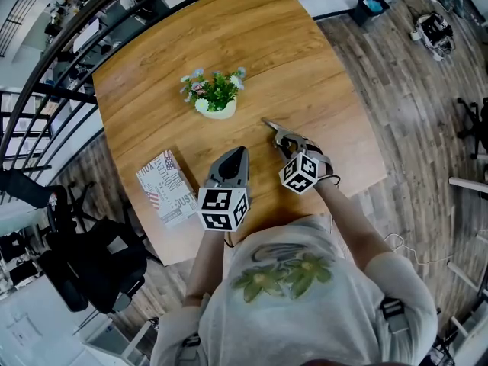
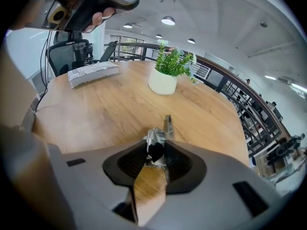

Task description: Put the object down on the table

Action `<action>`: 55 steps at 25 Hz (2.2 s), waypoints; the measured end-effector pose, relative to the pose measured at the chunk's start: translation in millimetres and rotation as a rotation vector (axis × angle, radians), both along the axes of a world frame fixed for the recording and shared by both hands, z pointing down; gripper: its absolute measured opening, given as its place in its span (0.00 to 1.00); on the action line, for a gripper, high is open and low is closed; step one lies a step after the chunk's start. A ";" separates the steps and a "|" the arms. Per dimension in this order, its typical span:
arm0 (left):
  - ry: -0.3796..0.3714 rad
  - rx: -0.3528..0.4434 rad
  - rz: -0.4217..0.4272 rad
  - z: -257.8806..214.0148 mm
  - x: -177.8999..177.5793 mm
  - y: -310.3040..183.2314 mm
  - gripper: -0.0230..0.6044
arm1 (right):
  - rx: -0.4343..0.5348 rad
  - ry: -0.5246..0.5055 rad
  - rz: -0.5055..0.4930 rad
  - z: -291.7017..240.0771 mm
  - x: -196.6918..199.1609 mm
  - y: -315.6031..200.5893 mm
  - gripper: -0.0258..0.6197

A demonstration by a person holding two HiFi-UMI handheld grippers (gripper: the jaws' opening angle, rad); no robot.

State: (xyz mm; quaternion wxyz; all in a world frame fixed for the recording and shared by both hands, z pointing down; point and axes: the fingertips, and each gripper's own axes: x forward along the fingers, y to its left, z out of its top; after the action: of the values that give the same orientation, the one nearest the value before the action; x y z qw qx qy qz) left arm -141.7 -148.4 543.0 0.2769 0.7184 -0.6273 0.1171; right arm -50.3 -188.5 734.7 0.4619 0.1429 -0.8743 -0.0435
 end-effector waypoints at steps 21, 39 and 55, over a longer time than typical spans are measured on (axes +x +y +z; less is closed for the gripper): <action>-0.003 0.060 0.015 -17.4 0.5 4.2 0.06 | -0.142 -0.227 0.203 -71.0 1.7 -15.0 0.28; 0.015 0.145 0.062 -46.6 21.5 15.6 0.06 | -0.071 -0.609 0.396 -212.8 20.7 -4.7 0.14; 0.042 0.184 0.160 -63.7 50.0 32.4 0.06 | -0.027 -0.641 0.422 -238.8 34.0 39.7 0.05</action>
State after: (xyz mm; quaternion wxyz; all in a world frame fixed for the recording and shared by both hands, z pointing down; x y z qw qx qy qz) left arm -91.7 -116.1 479.3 0.2127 0.7910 -0.5699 0.0658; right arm -16.3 -148.8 495.9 0.1657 0.3201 -0.9261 0.1110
